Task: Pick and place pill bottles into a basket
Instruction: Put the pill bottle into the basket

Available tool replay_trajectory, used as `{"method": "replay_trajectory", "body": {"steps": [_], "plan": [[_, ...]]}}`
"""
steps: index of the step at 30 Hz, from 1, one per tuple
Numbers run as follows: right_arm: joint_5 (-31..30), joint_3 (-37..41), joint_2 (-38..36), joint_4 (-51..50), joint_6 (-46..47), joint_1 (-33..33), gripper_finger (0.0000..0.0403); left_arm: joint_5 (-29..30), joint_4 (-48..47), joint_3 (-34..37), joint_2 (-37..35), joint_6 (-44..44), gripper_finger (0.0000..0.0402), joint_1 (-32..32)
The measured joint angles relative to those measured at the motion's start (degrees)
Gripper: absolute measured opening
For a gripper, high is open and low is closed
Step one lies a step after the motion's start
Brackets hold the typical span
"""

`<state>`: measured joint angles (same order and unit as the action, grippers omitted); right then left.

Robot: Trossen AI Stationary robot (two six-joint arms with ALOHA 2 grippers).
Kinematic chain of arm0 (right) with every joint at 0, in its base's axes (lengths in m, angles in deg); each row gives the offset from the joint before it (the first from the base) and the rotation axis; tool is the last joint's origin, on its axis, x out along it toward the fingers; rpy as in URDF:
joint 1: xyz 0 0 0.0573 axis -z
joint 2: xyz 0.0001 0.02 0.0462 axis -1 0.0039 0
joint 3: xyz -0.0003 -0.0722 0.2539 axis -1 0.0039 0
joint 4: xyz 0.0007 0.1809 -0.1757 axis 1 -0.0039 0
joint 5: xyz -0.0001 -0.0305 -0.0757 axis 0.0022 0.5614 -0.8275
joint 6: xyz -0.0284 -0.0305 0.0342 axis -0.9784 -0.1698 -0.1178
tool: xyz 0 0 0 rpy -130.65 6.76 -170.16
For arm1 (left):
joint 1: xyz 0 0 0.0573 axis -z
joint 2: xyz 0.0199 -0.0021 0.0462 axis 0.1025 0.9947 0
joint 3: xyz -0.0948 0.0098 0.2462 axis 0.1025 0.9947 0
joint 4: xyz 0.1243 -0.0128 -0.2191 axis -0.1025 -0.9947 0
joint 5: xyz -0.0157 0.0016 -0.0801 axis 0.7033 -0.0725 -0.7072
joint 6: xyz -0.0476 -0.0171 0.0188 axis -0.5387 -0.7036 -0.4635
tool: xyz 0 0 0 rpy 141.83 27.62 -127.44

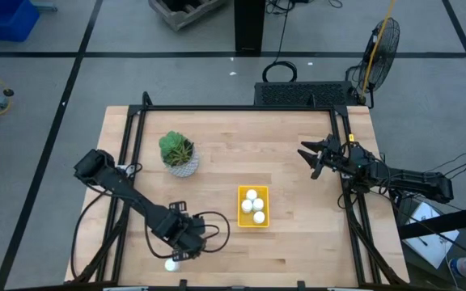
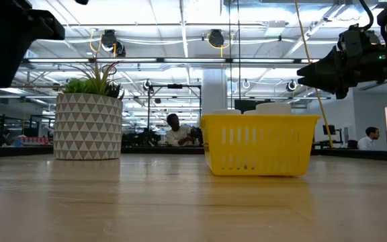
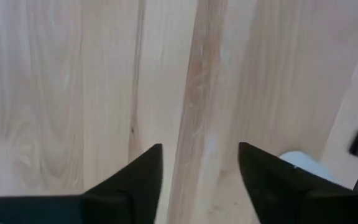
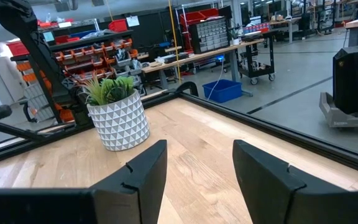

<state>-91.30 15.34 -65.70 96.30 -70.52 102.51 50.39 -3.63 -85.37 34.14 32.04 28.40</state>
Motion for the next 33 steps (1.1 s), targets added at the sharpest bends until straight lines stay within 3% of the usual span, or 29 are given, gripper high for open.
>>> {"method": "replay_trajectory", "body": {"steps": [5, 9, 14, 18, 26, 30, 33], "plan": [[0.00, -0.01, 0.00, 0.00, -0.01, -0.02, 0.0175, -3.96, 1.60, -0.64, 0.00, 1.83, 0.0283, -0.17], [0.00, -0.01, 0.00, 0.00, 0.01, -0.02, 0.0174, -3.76, -0.19, -6.41, 0.00, 1.44, 0.0311, 1.03], [-0.01, -0.01, 0.00, 0.00, 0.00, -0.01, 0.0177, 3.02, -15.28, -18.76, 0.93, -3.05, 0.0296, 3.50], [0.00, -0.01, 0.00, 0.02, 0.00, -0.01, 0.0176, 1.58, -25.46, -26.59, 5.70, -7.03, 0.0274, 5.77], [0.00, -0.01, 0.02, 0.00, 0.01, -0.02, 0.0177, -10.30, -25.45, -36.61, 18.70, -5.42, 0.0251, 9.14], [0.00, -0.01, 0.02, 0.00, 0.01, 0.00, 0.0174, -11.42, -25.40, -37.62, 19.54, -9.50, 0.0253, 10.59], [-0.01, -0.01, 0.02, 0.00, 0.01, -0.01, 0.0175, -7.46, -25.54, -37.59, 19.45, -12.62, 0.0251, 12.71]]}}
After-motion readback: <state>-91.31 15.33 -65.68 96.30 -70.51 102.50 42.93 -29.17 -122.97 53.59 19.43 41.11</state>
